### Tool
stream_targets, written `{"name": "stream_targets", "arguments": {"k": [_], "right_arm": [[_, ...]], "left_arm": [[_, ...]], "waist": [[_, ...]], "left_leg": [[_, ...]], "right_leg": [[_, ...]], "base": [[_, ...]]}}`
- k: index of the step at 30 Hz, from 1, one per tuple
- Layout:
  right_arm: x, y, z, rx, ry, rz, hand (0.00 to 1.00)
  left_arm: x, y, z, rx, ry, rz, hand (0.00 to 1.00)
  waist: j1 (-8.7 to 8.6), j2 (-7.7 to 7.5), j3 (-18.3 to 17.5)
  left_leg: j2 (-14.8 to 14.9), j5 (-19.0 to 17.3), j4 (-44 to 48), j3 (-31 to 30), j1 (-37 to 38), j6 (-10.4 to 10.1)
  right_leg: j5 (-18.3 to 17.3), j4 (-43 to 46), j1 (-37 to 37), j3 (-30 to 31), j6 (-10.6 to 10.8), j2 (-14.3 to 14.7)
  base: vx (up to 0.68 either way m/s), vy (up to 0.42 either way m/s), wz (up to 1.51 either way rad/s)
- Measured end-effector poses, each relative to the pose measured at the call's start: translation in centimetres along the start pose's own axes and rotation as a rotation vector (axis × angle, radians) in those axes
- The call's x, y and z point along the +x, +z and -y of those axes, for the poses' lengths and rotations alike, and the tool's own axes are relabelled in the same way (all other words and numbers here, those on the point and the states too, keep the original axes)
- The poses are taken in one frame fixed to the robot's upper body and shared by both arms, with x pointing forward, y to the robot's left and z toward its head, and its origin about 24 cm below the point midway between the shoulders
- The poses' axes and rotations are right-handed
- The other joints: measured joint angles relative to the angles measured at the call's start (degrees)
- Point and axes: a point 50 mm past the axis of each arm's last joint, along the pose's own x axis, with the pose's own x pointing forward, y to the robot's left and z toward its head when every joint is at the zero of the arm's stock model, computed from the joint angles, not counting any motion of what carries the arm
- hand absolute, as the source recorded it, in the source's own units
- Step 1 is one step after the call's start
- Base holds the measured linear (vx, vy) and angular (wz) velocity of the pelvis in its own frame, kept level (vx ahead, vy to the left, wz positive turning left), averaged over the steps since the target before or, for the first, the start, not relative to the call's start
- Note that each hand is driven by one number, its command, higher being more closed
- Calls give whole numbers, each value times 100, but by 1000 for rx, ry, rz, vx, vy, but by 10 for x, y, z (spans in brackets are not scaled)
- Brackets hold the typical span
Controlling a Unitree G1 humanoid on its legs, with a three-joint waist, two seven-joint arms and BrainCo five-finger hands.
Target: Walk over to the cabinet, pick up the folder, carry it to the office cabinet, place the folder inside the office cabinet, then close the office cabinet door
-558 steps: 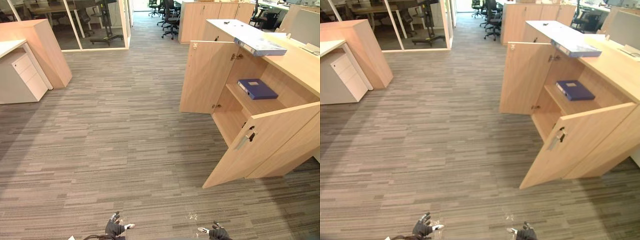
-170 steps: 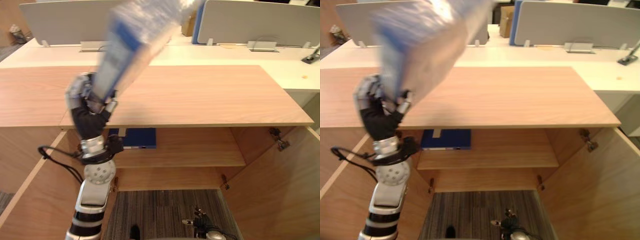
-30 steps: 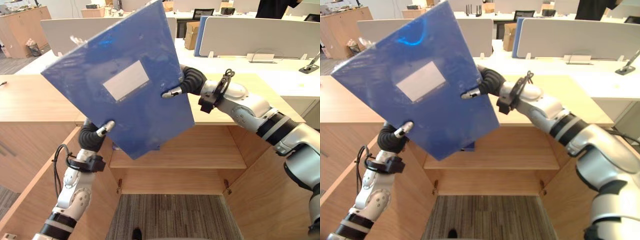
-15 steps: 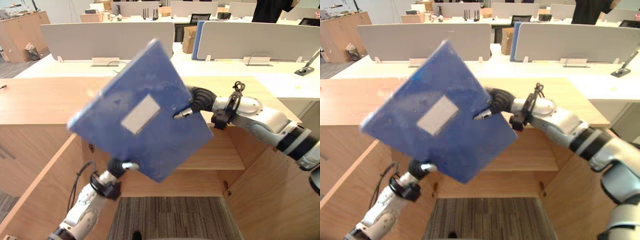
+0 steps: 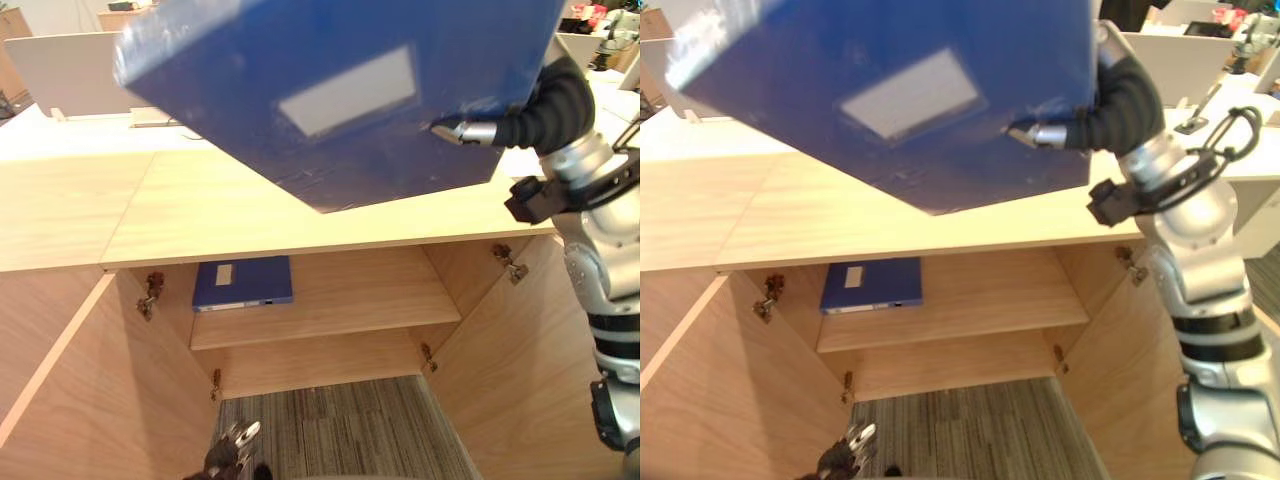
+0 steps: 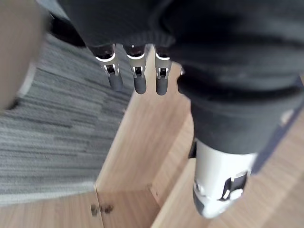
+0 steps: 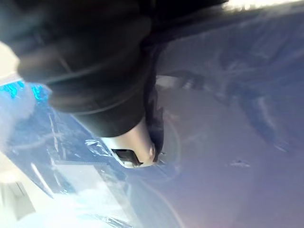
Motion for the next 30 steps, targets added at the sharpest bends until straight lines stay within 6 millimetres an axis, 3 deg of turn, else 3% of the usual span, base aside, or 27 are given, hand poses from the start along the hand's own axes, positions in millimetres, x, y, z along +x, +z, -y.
{"name": "stream_targets", "arguments": {"k": [4,8,13,16,21,25,28,30], "right_arm": [[-17,4,-27,-137,92,-26,100],[-40,-1,-60,-95,149,-69,100],[-77,-31,-134,60,422,-260,100],[-103,-56,-165,64,609,-406,100],[-126,-82,-173,9,679,-549,100],[-171,-120,-186,-25,813,-793,100],[-203,-146,-187,181,613,-1067,100],[-220,-157,-183,347,350,-1212,100]], "left_arm": [[-11,-11,-21,-32,127,-17,0],[-19,-16,-34,-45,187,-24,0],[-23,-18,-40,-25,223,-33,0],[-21,-16,-39,-6,222,-34,0],[-21,-11,-41,-24,236,-14,0],[-16,1,-36,-7,225,31,0],[-15,3,-35,-6,229,39,0],[-14,-2,-29,-20,220,30,0]], "waist": [[-58,-12,8],[-47,-38,26],[-13,-72,72],[42,-97,152],[98,-83,288],[184,-33,412],[211,30,516],[210,136,580]], "left_leg": [[53,-3,-1,-6,4,-2],[55,-23,-1,-9,3,-25],[30,-50,3,-5,-3,-48],[-11,-75,5,-5,-12,-47],[-102,-122,29,-5,-12,12],[-191,-139,32,-42,-9,28],[-225,-139,32,-124,8,28],[-257,-138,31,-151,38,29]], "right_leg": [[8,-6,-25,29,-17,39],[-7,-9,-34,42,5,37],[-7,-4,-52,45,7,19],[-25,8,-69,42,24,-6],[-63,23,-72,32,44,-95],[-91,31,-44,-5,87,-151],[-112,31,5,-62,119,-178],[-126,47,35,-93,140,-213]], "base": [[-34,7,-3],[-25,22,-2],[0,13,-1],[10,10,0],[60,31,1],[81,14,4],[48,2,10],[10,16,7]]}}
